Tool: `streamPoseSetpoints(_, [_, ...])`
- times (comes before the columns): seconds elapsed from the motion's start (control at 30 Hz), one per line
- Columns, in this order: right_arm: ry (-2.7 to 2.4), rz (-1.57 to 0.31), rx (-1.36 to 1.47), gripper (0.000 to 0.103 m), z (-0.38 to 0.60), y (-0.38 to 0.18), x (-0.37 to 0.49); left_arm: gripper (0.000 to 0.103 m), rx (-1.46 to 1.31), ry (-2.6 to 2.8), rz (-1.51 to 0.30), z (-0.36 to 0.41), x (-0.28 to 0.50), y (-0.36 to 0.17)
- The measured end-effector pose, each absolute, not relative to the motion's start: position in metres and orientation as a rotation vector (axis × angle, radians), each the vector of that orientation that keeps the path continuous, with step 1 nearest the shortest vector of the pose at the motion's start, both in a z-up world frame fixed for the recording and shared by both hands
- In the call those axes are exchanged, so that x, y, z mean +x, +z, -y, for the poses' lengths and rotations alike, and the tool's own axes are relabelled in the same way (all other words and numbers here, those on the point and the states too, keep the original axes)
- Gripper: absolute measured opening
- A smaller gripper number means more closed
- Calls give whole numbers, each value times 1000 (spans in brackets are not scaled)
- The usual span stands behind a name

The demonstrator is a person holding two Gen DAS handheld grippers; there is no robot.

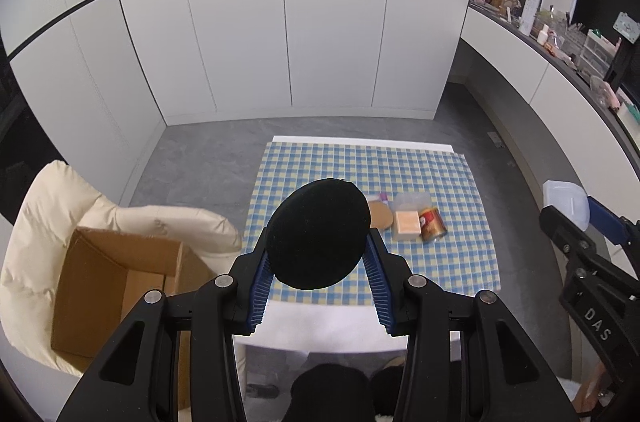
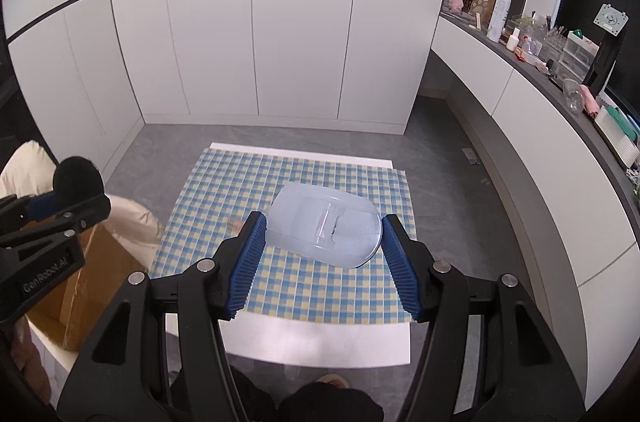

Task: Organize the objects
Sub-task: 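Lift both held objects and carry them toward the cardboard box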

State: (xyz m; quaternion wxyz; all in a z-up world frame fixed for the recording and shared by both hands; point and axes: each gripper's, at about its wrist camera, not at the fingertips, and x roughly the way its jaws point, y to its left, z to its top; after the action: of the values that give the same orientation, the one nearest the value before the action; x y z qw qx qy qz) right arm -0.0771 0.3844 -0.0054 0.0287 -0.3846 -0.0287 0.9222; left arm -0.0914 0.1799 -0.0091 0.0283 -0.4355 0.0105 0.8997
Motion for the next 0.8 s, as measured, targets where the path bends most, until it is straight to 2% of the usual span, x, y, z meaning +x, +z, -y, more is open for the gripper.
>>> streamPoseSetpoints(0.33, [2888, 26, -1215, 62, -370, -18, -13, 44, -1268, 2823, -42, -165, -17, -7])
streamPoseSetpoints(0.8, [2895, 0, -1293, 62, -370, -40, 64, 44, -1328, 2779, -9, -143, 51, -35])
